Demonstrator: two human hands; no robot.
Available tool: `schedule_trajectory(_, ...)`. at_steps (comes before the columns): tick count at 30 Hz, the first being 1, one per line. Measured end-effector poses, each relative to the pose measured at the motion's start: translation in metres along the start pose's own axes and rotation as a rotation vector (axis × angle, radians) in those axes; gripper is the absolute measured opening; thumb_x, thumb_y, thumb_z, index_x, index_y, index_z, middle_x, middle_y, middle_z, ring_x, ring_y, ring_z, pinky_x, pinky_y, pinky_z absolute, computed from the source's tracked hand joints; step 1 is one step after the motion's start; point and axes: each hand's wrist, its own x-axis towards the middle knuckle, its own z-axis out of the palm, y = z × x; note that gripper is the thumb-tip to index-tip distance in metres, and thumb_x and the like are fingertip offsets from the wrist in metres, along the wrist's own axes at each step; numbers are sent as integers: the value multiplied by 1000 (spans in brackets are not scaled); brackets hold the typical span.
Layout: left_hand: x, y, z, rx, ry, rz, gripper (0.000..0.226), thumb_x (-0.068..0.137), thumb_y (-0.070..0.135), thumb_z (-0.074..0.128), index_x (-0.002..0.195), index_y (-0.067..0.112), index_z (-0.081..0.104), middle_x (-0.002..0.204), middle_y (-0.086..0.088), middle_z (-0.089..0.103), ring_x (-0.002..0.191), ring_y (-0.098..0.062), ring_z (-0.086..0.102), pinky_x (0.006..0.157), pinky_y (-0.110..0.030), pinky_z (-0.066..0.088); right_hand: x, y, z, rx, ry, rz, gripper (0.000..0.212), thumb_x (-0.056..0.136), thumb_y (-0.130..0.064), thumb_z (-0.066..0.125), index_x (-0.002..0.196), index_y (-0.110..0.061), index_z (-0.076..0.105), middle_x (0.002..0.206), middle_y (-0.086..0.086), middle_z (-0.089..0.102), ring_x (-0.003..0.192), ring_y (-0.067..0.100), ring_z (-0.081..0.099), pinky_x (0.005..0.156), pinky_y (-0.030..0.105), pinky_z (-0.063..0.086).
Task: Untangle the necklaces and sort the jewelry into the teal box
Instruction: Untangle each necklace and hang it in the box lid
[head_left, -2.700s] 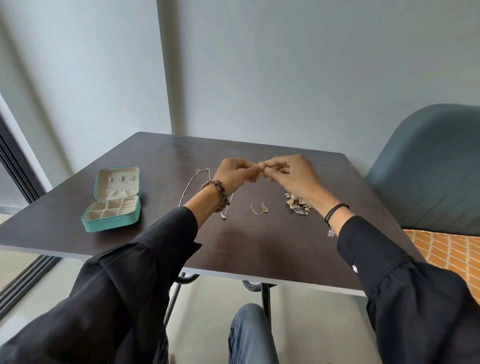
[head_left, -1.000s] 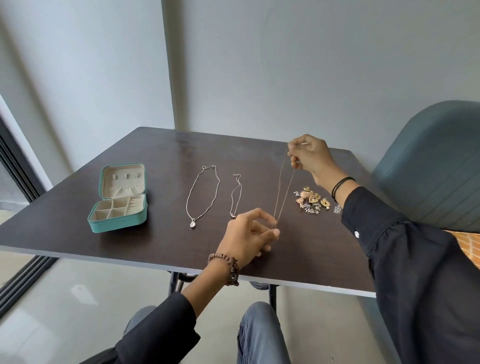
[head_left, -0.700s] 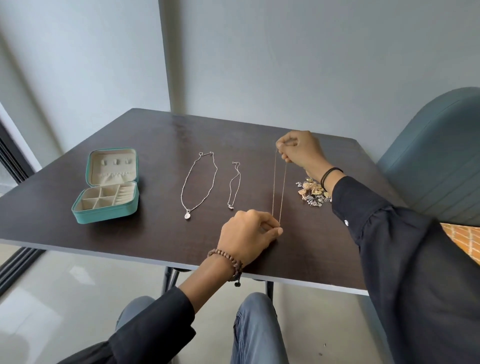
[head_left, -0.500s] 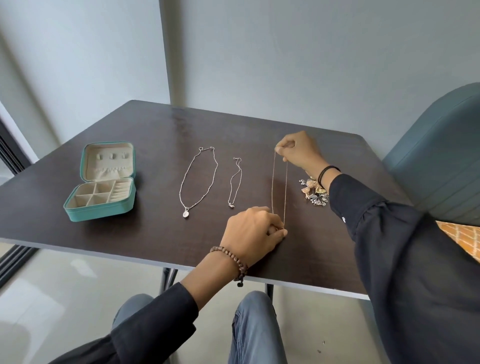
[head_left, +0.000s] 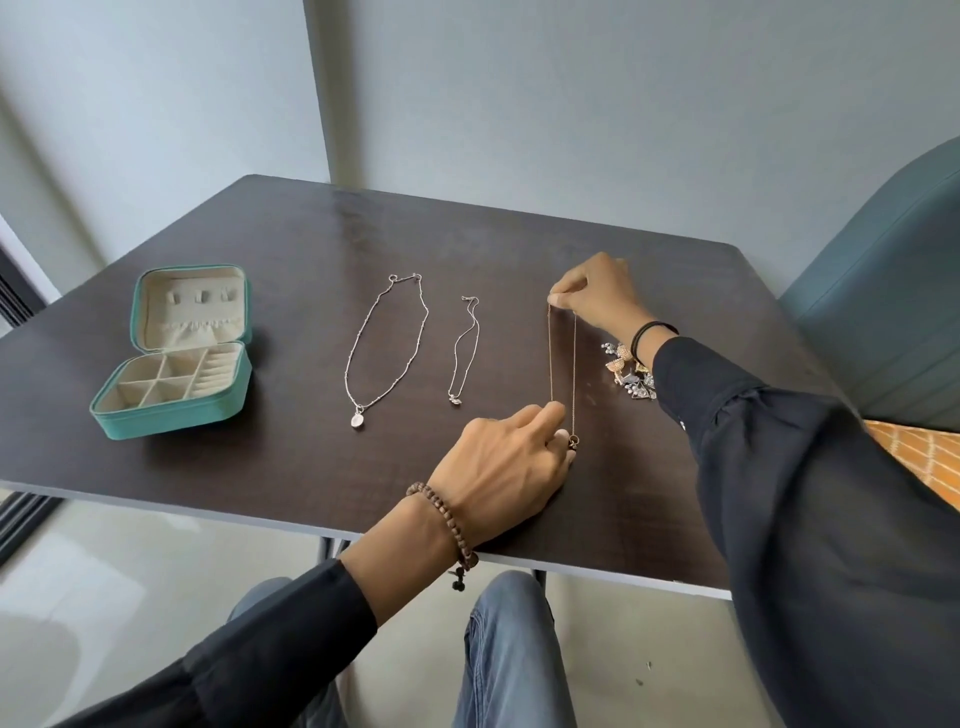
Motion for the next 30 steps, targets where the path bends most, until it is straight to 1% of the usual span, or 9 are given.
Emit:
schedule_trajectory(3,-1,-2,-2,-49,-30,-29,33,100,36,43,84,21,67,91,4,56,74,-14,58,39,-26,22,1,4,2,12,-9,20,11,79,-20,82,72,-28,79,64,-19,65,99,19,68,87,32,56)
schedule_trajectory(6,0,-3,-1,-105,-16,-48,30,98,41,43,93,24,68,94,6,55,81,-11,59,39,-26,27,2,8,5,22,-3,32,21,79,-22,82,63,-33,73,53,-19,63,99,21,67,85,37,58)
schedule_trajectory(9,1,-2,1,-170,-9,-65,27,97,40,48,107,22,64,97,5,55,88,-13,61,39,-29,38,2,9,5,39,-8,24,5,81,-21,81,78,-25,81,63,-20,63,91,14,66,85,35,58)
schedule_trajectory(12,2,1,2,-134,-18,-51,33,96,41,47,120,22,62,107,5,57,91,-13,60,40,-25,29,1,9,4,34,-10,10,2,82,-22,81,83,-22,82,69,-17,66,92,13,67,88,34,57)
schedule_trajectory(15,1,4,2,-106,-40,-26,33,99,43,42,113,25,66,109,9,59,91,-12,59,42,-26,27,1,9,5,26,-12,2,3,82,-22,80,83,-22,82,69,-18,66,94,14,68,87,35,57)
schedule_trajectory(19,3,4,0,-150,-67,4,33,101,42,39,108,27,67,106,11,59,90,-11,58,41,-27,35,0,10,6,25,-2,8,4,83,-21,78,83,-23,82,73,-11,69,94,15,69,87,36,58)
schedule_trajectory(23,2,3,-1,-170,-82,35,33,102,42,39,112,28,67,110,11,58,91,-10,58,42,-26,35,0,9,7,11,8,29,5,83,-22,78,81,-24,82,84,-4,77,91,16,70,86,39,59)
schedule_trajectory(26,2,2,0,-187,-93,37,33,102,42,39,116,28,66,112,11,57,92,-11,58,43,-27,39,1,8,6,-2,29,57,5,82,-23,80,77,-26,80,84,-4,77,91,18,70,85,41,60)
schedule_trajectory(30,3,2,0,-204,-100,34,33,102,42,40,117,28,66,112,10,56,92,-12,59,43,-29,44,0,4,2,-43,38,72,5,84,-24,79,81,-27,77,92,-2,76,100,22,69,87,39,57)
